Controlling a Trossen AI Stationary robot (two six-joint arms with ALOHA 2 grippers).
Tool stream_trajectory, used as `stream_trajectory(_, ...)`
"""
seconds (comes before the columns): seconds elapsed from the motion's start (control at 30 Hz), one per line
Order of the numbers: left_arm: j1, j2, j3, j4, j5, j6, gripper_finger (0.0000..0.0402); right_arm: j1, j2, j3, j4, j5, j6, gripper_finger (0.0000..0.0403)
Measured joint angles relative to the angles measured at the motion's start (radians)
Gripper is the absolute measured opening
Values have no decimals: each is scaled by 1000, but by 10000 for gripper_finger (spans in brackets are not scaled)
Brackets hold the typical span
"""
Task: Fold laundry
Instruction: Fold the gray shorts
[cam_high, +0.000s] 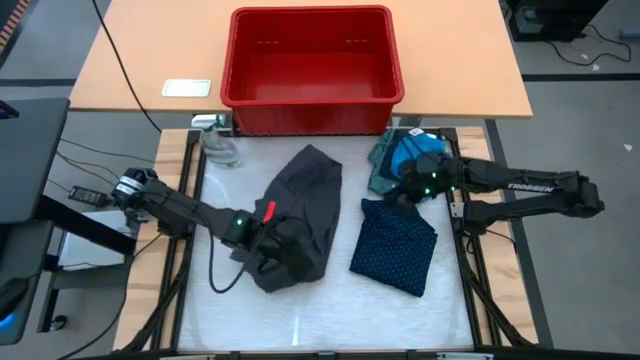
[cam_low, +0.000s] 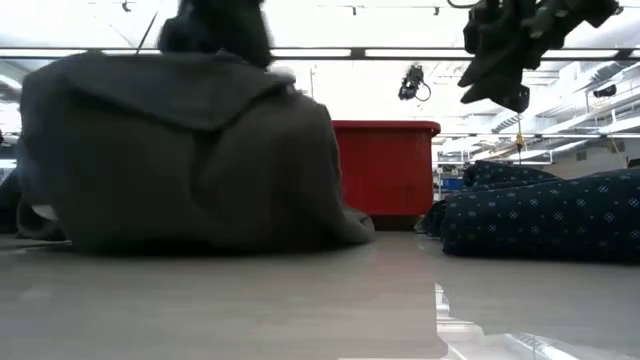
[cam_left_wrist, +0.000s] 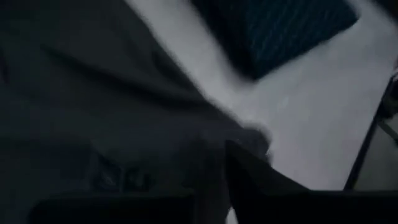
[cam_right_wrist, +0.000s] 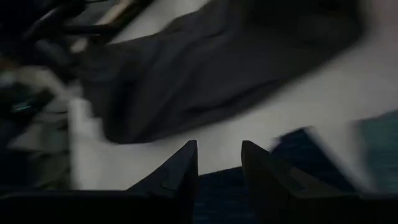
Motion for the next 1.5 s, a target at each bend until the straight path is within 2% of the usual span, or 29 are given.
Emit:
stream_trajectory(0.1,11,-1,57,3,-1,61,107,80,3,-44,105,-40,81,132)
stream_trajectory(0.2,-31,-2,93,-8,42,46,158,178,28,-93,271,-29,181,132)
stream_trajectory(0.27,-92,-2,95,-72,36,-28,185,250,66,-122,401,26,247,132)
stream_trajectory(0.37,-224,-2,87,-224,-92,-207,212,350,167,-148,615,126,290,132)
stream_trajectory(0.43,-312,-2,65,-290,-159,-354,220,399,258,-145,729,175,315,132)
stream_trajectory(0.53,-432,-2,25,-326,-195,-533,222,448,413,-96,824,244,324,132)
stream_trajectory(0.63,-520,-3,-22,-322,-206,-683,220,468,554,-9,836,324,301,132)
stream_trajectory(0.83,-621,8,-127,-326,-196,-918,220,470,734,157,827,334,323,132)
stream_trajectory(0.97,-651,8,-158,-327,-168,-941,224,485,781,222,826,319,322,132)
stream_trajectory(1.13,-650,8,-159,-379,-158,-953,252,485,788,244,813,308,315,132)
stream_trajectory(1.27,-644,8,-159,-388,-221,-934,281,485,769,244,800,308,315,132)
stream_trajectory(1.37,-622,8,-167,-311,-255,-815,291,486,761,246,796,308,315,132)
stream_trajectory(1.5,-589,9,-303,-36,-220,-723,293,486,760,246,785,312,315,132)
